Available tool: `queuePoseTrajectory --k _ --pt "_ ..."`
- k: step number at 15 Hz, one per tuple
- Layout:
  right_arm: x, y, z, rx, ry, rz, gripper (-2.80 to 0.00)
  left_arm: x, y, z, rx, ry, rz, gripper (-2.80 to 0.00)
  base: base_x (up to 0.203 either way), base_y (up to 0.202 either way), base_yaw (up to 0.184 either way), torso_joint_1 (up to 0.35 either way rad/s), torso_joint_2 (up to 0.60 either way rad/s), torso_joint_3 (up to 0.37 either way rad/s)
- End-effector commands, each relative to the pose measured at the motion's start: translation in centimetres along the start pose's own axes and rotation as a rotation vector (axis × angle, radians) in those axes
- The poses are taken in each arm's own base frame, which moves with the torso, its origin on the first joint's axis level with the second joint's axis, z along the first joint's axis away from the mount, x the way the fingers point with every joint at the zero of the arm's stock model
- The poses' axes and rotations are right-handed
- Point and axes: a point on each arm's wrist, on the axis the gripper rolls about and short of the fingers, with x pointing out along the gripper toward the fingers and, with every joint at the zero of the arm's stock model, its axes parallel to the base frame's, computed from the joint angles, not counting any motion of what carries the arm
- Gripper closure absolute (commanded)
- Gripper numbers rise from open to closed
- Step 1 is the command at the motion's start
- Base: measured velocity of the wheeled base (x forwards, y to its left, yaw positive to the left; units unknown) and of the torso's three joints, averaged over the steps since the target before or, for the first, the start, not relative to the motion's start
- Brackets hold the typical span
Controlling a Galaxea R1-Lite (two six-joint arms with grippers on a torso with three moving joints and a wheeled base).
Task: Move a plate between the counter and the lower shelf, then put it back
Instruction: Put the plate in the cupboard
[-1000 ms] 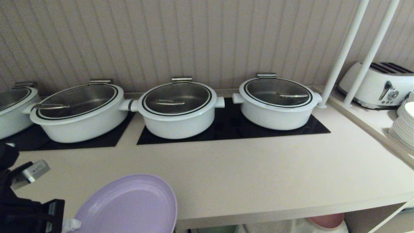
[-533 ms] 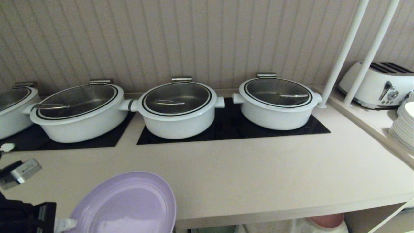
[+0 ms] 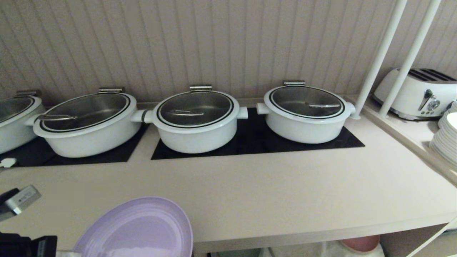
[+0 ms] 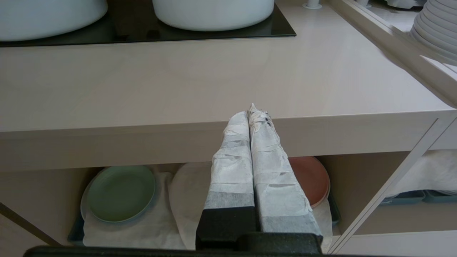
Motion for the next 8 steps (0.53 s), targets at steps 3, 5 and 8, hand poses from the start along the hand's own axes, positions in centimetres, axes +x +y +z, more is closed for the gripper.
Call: queuePoseTrajectory --k 3,5,8 --pt "0.01 0.00 0.00 0.000 0.001 0.001 0.00 -0.03 0.05 -0.16 -0.003 0.004 0.000 0.00 0.000 0.000 0.000 0.000 0.00 0.000" --pt "0.01 0.00 0.00 0.000 0.001 0.001 0.00 -0.03 0.07 -0.15 -0.006 0.003 0.002 0.00 0.000 0.000 0.000 0.000 0.00 0.000" --pt "0.01 0.00 0.00 0.000 0.001 0.001 0.00 -0.03 0.07 -0.15 -0.005 0.003 0.001 0.00 0.000 0.000 0.000 0.000 0.00 0.000"
